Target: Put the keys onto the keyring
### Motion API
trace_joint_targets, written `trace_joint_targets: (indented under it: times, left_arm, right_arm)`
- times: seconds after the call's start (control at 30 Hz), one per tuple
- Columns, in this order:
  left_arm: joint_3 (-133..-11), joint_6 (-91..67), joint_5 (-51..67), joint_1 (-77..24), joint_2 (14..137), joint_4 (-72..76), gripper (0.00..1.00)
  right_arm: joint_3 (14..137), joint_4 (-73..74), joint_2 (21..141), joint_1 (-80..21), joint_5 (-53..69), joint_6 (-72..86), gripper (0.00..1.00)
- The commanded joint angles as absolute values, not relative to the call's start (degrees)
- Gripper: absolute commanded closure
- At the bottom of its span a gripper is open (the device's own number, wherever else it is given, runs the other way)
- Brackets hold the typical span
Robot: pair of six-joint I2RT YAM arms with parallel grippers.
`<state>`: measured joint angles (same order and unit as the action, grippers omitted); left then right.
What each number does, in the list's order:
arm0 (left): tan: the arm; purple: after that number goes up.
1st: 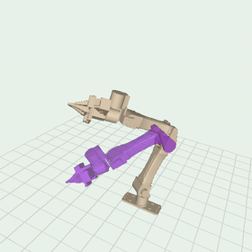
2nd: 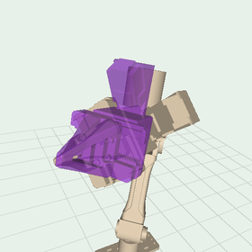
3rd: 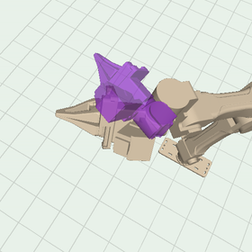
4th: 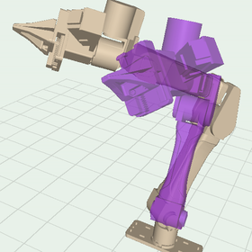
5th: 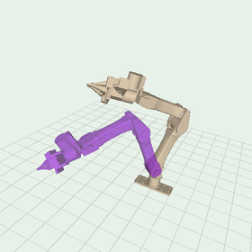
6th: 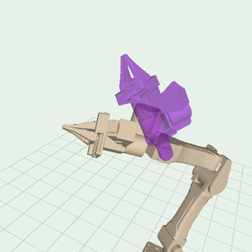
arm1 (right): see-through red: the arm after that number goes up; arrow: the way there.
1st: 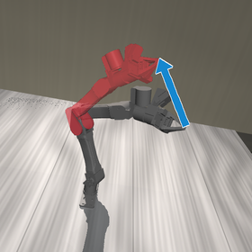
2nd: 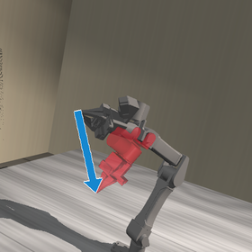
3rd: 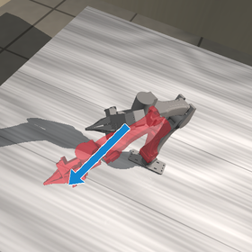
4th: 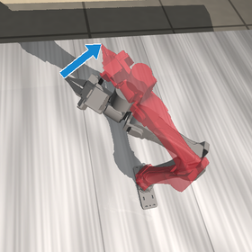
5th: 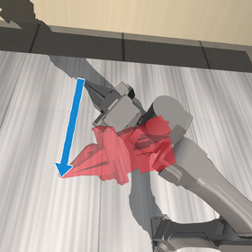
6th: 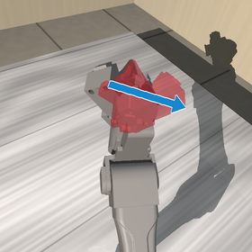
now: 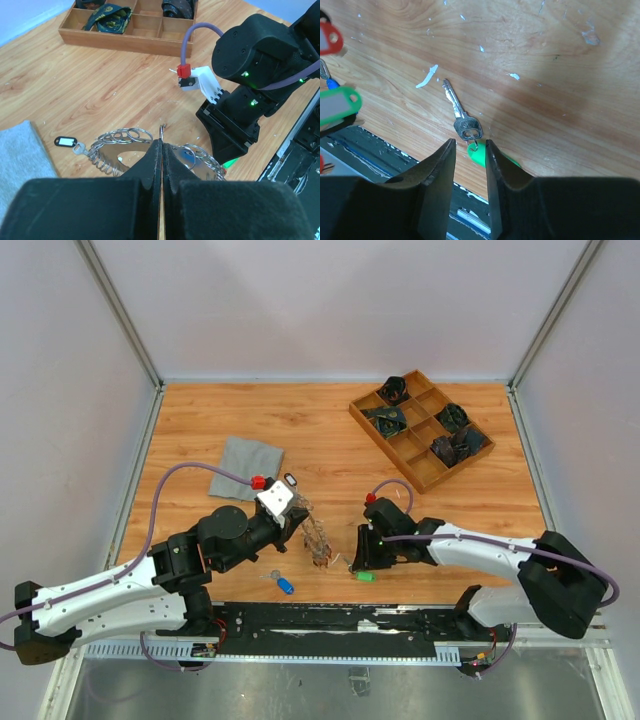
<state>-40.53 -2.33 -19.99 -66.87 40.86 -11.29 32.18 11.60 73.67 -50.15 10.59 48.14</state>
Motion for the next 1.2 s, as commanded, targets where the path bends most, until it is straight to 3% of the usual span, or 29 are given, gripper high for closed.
trace_joint_targets:
  times: [0.0,0.63,0.77,0.83,1.17]
  left_arm:
    - [-41.0,-1.6,-20.0,-66.8,40.4,-7.5,0.99]
    - [-41.0,-1.3,-20.6,-66.9,40.3,-7.6,1.00]
    - [-41.0,-1.3,-20.7,-66.8,40.1,-7.8,1.00]
    - [-41.0,-1.3,-20.8,-66.8,40.0,-7.8,0.99]
    - [-42.2,-2.6,-20.3,-66.8,40.7,-9.0,1.00]
  right_arm:
    - [32.1,10.3,75.4,-49.4,13.3,47.1,0.69]
    - [32.1,9.7,77.5,-49.3,14.9,46.1,0.84]
    - [32.3,9.0,77.6,-49.3,15.5,46.0,0.94]
    - [32.0,8.3,76.5,-49.3,15.4,45.8,0.99]
    - [31.5,7.0,62.3,-49.3,9.0,32.9,0.99]
